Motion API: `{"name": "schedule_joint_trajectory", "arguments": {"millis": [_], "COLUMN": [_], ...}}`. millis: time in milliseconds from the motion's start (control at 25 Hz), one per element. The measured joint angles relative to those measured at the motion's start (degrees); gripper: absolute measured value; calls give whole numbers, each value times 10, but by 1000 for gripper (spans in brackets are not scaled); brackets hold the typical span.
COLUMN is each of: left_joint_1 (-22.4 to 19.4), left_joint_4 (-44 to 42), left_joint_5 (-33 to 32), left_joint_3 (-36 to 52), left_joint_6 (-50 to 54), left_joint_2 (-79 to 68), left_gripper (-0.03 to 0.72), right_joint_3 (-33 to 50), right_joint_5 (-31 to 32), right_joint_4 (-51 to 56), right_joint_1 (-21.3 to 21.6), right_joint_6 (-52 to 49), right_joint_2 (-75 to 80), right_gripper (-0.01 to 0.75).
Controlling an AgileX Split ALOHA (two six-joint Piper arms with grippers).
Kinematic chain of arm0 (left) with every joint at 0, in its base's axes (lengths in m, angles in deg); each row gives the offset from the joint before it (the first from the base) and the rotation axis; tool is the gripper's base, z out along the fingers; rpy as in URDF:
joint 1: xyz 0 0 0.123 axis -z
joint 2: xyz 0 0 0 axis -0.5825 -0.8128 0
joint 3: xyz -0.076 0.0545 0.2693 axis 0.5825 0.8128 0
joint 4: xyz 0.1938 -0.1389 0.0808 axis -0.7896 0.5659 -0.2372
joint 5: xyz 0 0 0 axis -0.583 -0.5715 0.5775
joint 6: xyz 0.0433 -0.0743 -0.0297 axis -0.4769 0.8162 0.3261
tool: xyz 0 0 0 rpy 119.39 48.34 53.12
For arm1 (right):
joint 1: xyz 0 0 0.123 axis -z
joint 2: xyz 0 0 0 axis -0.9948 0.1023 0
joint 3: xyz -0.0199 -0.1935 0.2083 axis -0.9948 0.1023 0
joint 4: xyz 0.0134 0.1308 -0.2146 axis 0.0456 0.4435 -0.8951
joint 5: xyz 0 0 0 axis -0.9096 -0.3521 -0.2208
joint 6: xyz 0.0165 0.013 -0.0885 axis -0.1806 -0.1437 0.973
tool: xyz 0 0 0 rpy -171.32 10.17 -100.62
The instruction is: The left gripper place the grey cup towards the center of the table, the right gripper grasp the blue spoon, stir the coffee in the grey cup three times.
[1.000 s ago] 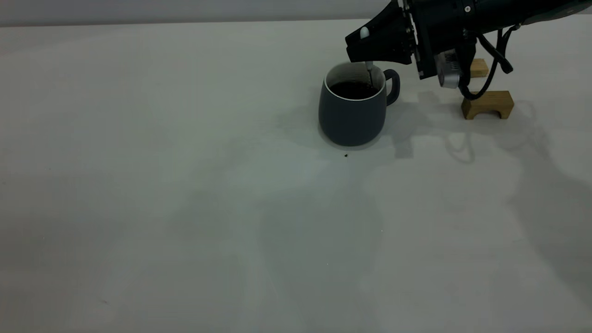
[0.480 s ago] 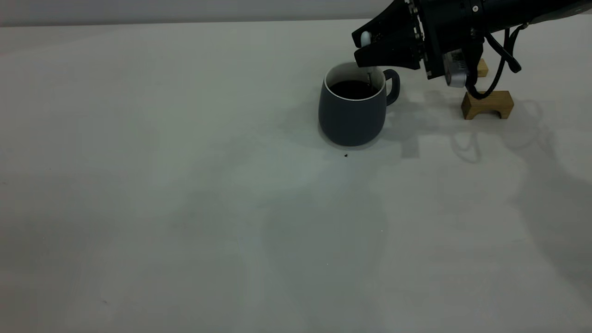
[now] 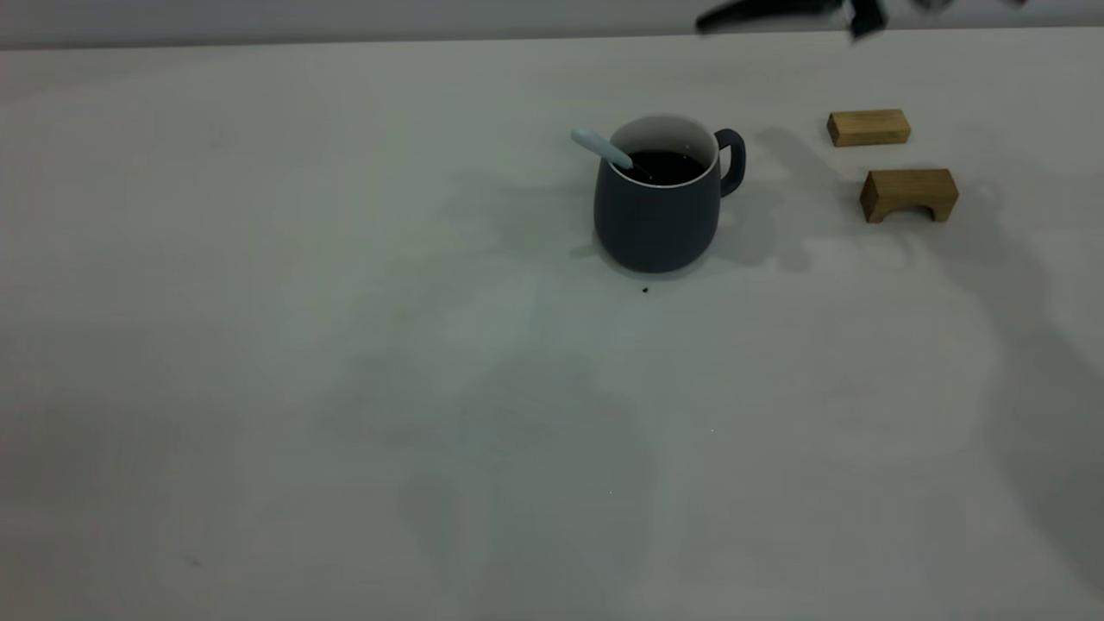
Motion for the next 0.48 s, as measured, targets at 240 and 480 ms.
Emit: {"name": "schedule_joint_trajectory", "arguments": {"millis": [240, 480], "left_joint_1": [0, 0], "left_joint_4": [0, 0], "left_joint_5": [0, 0], "left_joint_3": [0, 0], "left_joint_6": [0, 0], "left_joint_2": [0, 0], "left_gripper": [585, 585], "right_joint_3": [0, 0], "right_joint_5": [12, 25], "right_joint_4": [-160, -284], "right_joint_1": [-10, -16], "right_joint_6": [90, 116], "right_joint_2": [-128, -256], "right_gripper": [432, 284]}}
